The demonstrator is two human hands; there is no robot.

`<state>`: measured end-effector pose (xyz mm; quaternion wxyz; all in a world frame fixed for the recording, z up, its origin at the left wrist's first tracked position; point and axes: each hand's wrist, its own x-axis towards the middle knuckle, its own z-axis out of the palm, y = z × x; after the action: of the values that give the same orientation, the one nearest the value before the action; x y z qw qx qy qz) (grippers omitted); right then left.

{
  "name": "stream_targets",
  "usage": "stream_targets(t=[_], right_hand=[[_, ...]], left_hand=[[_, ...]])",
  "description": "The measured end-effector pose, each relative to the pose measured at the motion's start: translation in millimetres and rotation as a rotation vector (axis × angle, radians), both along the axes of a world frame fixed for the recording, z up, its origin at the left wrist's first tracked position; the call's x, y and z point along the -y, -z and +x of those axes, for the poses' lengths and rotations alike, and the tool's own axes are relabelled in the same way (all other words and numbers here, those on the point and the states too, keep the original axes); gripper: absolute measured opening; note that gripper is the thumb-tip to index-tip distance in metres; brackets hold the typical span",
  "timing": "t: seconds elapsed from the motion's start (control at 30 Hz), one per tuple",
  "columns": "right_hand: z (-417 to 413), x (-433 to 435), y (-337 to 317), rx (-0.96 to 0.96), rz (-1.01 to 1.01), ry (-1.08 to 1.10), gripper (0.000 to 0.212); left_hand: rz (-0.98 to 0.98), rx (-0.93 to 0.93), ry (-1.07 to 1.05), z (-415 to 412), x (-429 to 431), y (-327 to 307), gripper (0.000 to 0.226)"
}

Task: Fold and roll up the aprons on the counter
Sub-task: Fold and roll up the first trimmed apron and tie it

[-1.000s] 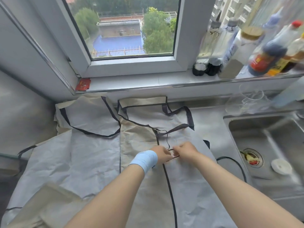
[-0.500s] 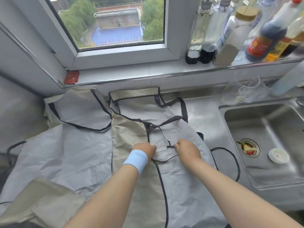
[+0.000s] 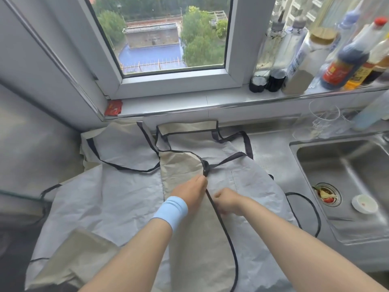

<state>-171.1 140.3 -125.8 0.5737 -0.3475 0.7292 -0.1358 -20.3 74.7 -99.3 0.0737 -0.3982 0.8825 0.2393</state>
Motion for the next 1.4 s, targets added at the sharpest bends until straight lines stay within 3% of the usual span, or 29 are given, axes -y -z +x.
stream_targets(t=[0.03, 0.1, 0.23, 0.37, 0.5, 0.63, 0.73, 0.9, 1.0, 1.1, 1.23, 1.4], right_hand=[[3.8, -0.8, -7.5, 0.118, 0.066, 0.007, 0.028], [0.8, 7.6, -10.1, 0.048, 0.075, 0.057, 0.027], [-12.5, 17.0, -3.1, -0.603, -0.202, 0.008, 0.029], [19.2, 3.5, 5.8, -0.840, -0.595, -0.227, 0.029], [47.0, -16.7, 38.7, -0.687, -0.194, -0.420, 0.075], [52.4, 0.6, 52.2, -0.735, -0.149, -0.446, 0.087], [42.0, 35.1, 48.5, -0.721, -0.150, -0.442, 0.087], [27.2, 58.5, 39.6, -0.677, -0.146, -0.463, 0.088], [20.8, 41.9, 31.1, -0.700, -0.223, -0.495, 0.082], [6.5, 11.8, 24.7, -0.816, -0.287, -0.546, 0.072], [-12.0, -34.7, 19.6, -0.884, -0.290, -0.431, 0.059], [-48.6, -93.7, 15.9, -0.866, -0.290, -0.137, 0.056]], left_hand=[[0.007, -0.004, 0.021, -0.2, 0.3, 0.6, 0.005], [0.050, -0.017, 0.060, -1.2, 4.4, 0.6, 0.007], [-0.038, 0.010, 0.045, -0.4, 15.6, 9.5, 0.035], [-0.082, 0.184, -0.093, 18.3, 22.2, 34.3, 0.049], [0.090, 0.303, 0.032, 38.1, 14.9, 56.9, 0.095], [0.087, 0.315, 0.077, 44.6, 38.1, 65.8, 0.109], [0.006, 0.336, 0.047, 43.2, 62.6, 61.4, 0.108], [-0.141, 0.203, 0.046, 39.8, 50.7, 54.7, 0.094], [-0.022, 0.353, 0.070, 39.9, 37.6, 60.2, 0.106], [-0.063, 0.432, 0.060, 26.7, 29.0, 51.7, 0.105], [-0.175, 0.200, 0.047, -11.1, 0.3, 37.1, 0.066], [-0.006, 0.011, 0.010, -60.1, -67.3, 34.4, 0.050]])
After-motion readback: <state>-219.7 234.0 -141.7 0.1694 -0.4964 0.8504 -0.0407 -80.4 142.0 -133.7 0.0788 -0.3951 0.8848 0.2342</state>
